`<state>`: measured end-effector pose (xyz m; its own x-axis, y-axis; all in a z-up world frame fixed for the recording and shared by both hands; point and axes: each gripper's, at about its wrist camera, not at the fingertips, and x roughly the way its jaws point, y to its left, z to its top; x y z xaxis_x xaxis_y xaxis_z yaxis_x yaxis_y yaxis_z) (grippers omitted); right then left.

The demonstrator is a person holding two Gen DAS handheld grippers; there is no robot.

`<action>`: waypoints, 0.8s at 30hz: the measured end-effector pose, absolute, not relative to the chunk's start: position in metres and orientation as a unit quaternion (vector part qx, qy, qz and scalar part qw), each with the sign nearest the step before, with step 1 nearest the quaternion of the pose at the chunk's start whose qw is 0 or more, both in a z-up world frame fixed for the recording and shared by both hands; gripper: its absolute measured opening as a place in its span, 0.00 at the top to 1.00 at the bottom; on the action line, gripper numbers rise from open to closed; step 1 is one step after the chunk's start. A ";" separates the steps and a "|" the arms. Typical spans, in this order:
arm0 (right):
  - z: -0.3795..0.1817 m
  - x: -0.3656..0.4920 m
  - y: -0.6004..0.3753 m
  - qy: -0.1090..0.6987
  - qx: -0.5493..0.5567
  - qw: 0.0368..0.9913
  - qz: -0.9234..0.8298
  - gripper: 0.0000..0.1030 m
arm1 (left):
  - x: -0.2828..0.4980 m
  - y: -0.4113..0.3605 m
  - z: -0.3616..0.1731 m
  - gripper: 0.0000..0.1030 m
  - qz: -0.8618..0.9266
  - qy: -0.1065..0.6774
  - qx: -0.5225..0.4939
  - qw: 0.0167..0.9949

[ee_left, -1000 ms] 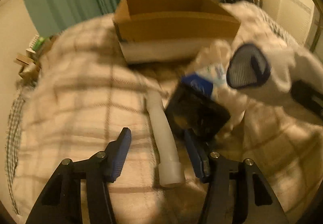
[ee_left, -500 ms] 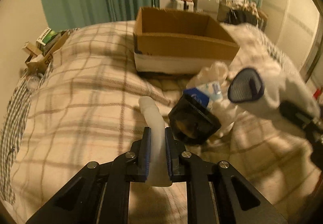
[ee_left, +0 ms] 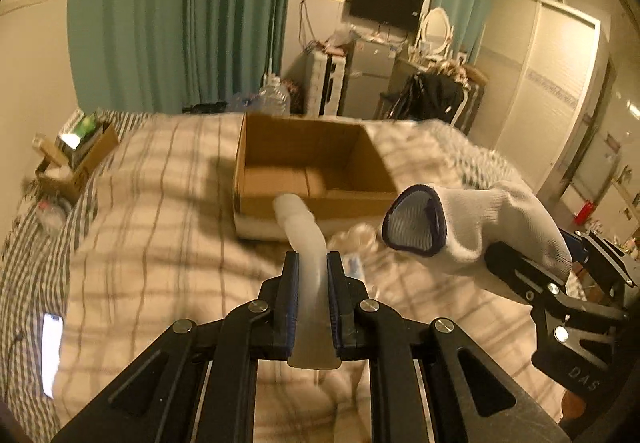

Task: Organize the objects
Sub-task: 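Carry the tube and sock into the box and open both grippers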

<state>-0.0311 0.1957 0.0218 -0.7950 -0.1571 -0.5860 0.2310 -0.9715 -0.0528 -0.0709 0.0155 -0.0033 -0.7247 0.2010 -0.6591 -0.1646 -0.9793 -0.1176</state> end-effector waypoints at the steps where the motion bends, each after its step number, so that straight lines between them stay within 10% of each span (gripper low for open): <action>1: 0.032 -0.034 0.194 0.064 0.294 0.105 -0.948 0.41 | -0.074 0.016 0.002 0.87 0.930 -0.024 -0.354 0.100; 13: 0.112 -0.133 0.179 0.081 0.227 0.110 -0.964 0.41 | -0.180 0.026 0.069 0.87 0.947 0.030 -0.309 0.084; 24: 0.030 -0.280 0.169 0.077 0.314 0.101 -0.941 0.44 | -0.288 0.032 -0.003 0.87 0.931 0.027 -0.354 0.081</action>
